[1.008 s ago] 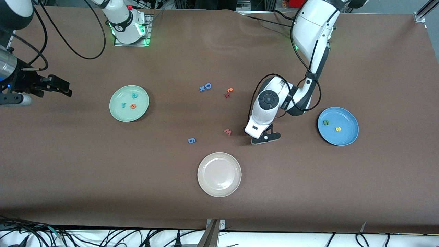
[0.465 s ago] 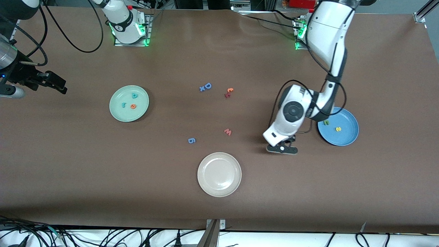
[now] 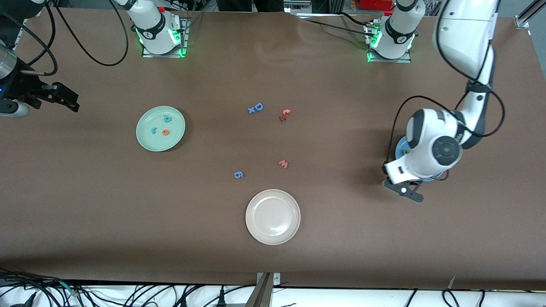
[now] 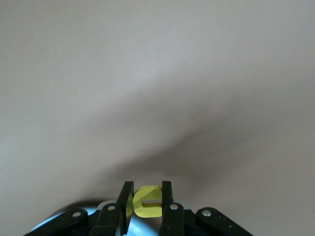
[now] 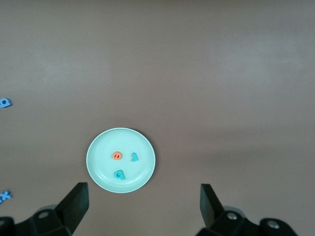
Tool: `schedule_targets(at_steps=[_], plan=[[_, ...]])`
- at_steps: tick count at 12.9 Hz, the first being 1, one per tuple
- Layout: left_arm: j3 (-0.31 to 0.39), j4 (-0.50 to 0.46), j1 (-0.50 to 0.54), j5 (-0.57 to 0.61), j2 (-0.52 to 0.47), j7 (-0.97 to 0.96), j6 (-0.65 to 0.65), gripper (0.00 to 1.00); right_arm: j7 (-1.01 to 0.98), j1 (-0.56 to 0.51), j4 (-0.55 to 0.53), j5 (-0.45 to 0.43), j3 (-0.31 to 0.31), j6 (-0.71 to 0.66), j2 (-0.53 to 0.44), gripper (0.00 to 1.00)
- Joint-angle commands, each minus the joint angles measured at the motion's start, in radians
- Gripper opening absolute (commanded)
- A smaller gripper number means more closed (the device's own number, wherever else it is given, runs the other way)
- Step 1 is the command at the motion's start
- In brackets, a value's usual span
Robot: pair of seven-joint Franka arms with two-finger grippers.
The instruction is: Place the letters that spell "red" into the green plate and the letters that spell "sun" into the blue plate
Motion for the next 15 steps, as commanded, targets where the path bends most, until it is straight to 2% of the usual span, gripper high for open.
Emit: schedule_targets(at_steps=[1,4,9,10,11,12,13,15], plan=[[-0.013,-0.073,0.057,-0.034,-0.055,0.165,-0.063,0.01,-0.027,0.006,0.036,0.050,-0.028,-0.029,0.020,1.00],[-0.011,-0.096,0.108,-0.020,-0.071,0.191,-0.160,0.02,-0.026,0.005,0.036,0.050,-0.026,-0.029,0.020,1.00],[-0.010,-0.159,0.160,0.021,-0.071,0.200,-0.172,0.08,-0.029,0.003,0.037,0.047,-0.025,-0.029,0.023,1.00],[-0.010,-0.168,0.174,0.035,-0.070,0.200,-0.172,0.13,-0.027,0.005,0.037,0.049,-0.023,-0.029,0.023,1.00],[-0.010,-0.171,0.180,0.049,-0.067,0.202,-0.172,0.23,-0.027,0.005,0.037,0.050,-0.022,-0.031,0.021,1.00],[-0.010,-0.171,0.188,0.054,-0.067,0.200,-0.172,0.52,-0.027,0.005,0.037,0.049,-0.022,-0.030,0.023,1.00],[-0.010,-0.170,0.188,0.055,-0.068,0.200,-0.172,1.00,-0.027,0.006,0.039,0.049,-0.020,-0.026,0.023,1.00],[-0.014,-0.156,0.186,0.054,-0.113,0.196,-0.174,1.00,-0.027,0.005,0.037,0.049,-0.020,-0.042,0.015,1.00]])
